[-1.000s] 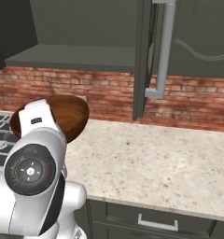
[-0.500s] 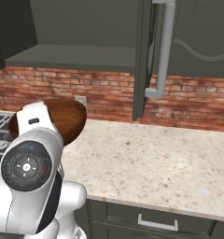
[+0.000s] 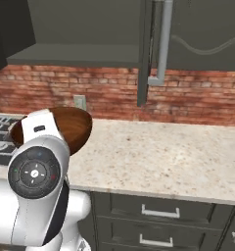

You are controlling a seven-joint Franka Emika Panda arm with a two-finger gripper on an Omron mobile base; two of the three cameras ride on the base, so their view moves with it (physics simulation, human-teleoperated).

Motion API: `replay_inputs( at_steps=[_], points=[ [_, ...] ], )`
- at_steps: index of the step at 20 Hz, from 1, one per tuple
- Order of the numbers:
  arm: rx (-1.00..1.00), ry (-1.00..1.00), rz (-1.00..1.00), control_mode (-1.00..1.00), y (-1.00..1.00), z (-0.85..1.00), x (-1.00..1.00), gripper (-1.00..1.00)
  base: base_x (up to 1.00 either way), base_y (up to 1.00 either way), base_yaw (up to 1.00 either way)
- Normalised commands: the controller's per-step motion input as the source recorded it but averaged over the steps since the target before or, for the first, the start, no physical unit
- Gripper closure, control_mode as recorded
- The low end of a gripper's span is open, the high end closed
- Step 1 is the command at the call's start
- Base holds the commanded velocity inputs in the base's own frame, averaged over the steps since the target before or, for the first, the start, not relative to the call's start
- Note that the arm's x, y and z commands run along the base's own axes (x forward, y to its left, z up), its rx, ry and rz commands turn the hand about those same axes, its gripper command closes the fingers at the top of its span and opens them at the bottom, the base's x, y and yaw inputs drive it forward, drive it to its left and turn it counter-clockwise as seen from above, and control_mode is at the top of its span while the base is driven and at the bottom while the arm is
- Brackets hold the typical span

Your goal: Pick up the bowls from the cabinet and place each bowl in front of a stool on the dining counter.

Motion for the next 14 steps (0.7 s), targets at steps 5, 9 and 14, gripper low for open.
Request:
replay_inputs(
  at_steps=[5,9,14],
  points=[
    [0.00,0.00,0.00,1.00,0.00,0.00,0.00,1.00,-0.67,-0.47,-0.56],
    [0.00,0.00,0.00,1.00,0.00,0.00,0.00,1.00,-0.43,-0.60,-0.64],
    [0.00,0.00,0.00,1.00,0.00,0.00,0.00,1.00,-0.14,-0.74,-0.68]
  ],
)
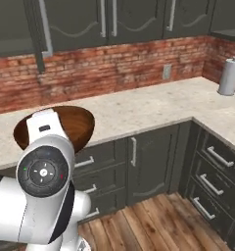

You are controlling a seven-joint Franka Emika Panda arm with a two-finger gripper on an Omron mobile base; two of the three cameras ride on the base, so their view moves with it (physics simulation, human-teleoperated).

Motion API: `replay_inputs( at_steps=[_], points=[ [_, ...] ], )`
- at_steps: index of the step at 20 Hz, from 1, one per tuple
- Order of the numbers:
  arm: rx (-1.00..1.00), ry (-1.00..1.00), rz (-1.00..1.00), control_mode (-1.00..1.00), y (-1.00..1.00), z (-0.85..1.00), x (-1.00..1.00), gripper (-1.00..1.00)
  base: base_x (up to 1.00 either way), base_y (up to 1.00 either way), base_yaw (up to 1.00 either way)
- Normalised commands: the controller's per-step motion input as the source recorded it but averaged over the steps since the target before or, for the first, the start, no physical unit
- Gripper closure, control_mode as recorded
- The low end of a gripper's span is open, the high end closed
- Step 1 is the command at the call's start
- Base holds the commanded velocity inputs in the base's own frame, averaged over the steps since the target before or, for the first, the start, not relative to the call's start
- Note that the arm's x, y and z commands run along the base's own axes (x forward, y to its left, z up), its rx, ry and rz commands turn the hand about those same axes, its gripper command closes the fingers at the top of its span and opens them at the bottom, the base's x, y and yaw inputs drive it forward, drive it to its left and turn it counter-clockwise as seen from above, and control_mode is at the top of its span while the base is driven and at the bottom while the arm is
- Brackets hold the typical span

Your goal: Pick up the bowls from the cabinet and place each bowl in front of a stool on the dining counter.

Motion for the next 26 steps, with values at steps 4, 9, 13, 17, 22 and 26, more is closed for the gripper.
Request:
replay_inputs(
  at_steps=[4,9,13,17,22,26],
  points=[
    [0.00,0.00,0.00,1.00,0.00,0.00,0.00,1.00,-0.01,-0.75,-0.75],
    [0.00,0.00,0.00,1.00,0.00,0.00,0.00,1.00,0.00,-0.71,-0.81],
    [0.00,0.00,0.00,1.00,0.00,0.00,0.00,1.00,0.00,-0.60,-0.80],
    [0.00,0.00,0.00,1.00,0.00,0.00,0.00,1.00,0.00,-0.58,-0.76],
    [0.00,0.00,0.00,1.00,0.00,0.00,0.00,1.00,0.00,-0.47,-0.76],
    [0.00,0.00,0.00,1.00,0.00,0.00,0.00,1.00,0.32,-0.01,-0.84]
  ],
)
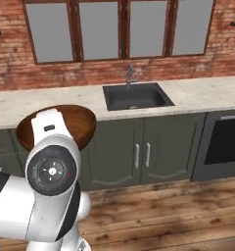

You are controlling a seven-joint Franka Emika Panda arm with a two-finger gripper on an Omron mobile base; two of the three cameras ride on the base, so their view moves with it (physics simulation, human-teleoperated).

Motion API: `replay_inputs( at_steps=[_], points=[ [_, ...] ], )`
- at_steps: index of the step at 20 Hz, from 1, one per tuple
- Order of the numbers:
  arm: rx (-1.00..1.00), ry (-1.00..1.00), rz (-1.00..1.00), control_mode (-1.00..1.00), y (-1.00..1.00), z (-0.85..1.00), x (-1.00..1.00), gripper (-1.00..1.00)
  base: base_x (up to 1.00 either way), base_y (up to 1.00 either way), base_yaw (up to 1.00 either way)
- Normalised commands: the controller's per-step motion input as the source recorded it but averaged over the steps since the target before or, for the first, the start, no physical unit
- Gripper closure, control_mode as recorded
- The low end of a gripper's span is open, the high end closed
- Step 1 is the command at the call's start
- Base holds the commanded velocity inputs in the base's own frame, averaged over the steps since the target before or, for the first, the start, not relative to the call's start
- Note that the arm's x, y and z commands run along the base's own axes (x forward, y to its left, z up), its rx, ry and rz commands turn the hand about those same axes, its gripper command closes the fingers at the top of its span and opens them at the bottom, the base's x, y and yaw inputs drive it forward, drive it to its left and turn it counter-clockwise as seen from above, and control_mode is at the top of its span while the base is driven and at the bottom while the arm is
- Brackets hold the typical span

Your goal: Pick up the bowls from the cabinet and place each bowl in front of a stool on the dining counter.

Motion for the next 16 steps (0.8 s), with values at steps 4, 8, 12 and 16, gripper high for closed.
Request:
replay_inputs(
  at_steps=[4,8,12,16],
  points=[
    [0.00,0.00,0.00,1.00,0.00,0.00,0.00,1.00,0.60,0.38,-0.78],
    [0.00,0.00,0.00,1.00,0.00,0.00,0.00,1.00,0.80,0.64,-0.73],
    [0.00,0.00,0.00,1.00,0.00,0.00,0.00,1.00,0.71,0.69,-0.69],
    [0.00,0.00,0.00,1.00,0.00,0.00,0.00,1.00,0.78,0.41,-0.66]
  ],
)
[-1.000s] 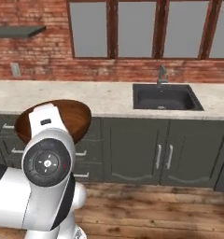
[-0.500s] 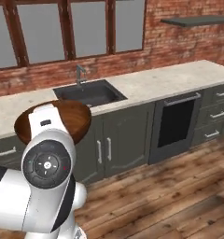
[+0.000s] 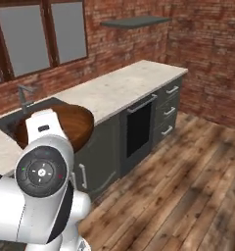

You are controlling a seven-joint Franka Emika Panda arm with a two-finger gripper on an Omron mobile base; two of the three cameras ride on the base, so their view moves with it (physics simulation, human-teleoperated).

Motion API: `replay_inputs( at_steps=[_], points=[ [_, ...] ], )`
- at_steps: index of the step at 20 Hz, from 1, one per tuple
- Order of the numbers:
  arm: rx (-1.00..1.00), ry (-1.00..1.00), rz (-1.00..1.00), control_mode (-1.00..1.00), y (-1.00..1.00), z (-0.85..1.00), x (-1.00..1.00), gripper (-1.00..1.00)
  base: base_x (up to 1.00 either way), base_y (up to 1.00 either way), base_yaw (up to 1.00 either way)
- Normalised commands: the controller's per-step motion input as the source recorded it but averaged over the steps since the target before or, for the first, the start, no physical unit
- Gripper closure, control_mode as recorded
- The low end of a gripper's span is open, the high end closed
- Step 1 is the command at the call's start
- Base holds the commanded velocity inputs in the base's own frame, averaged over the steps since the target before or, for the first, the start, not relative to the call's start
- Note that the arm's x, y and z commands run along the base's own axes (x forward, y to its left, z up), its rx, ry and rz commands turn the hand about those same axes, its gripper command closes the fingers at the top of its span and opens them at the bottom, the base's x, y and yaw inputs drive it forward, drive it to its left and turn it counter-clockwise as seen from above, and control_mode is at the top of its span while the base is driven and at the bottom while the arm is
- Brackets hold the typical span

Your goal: Pick up the bowls from the cabinet and place each bowl in front of a stool on the dining counter.

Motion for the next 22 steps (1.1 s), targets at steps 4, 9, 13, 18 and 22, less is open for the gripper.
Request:
replay_inputs(
  at_steps=[4,9,13,18,22],
  points=[
    [0.00,0.00,0.00,1.00,0.00,0.00,0.00,1.00,0.98,0.00,-0.70],
    [0.00,0.00,0.00,1.00,0.00,0.00,0.00,1.00,0.97,-0.03,-0.69],
    [0.00,0.00,0.00,1.00,0.00,0.00,0.00,1.00,0.99,0.00,-0.66],
    [0.00,0.00,0.00,1.00,0.00,0.00,0.00,1.00,1.00,0.00,-0.57],
    [0.00,0.00,0.00,1.00,0.00,0.00,0.00,1.00,1.00,0.09,-0.49]
  ],
)
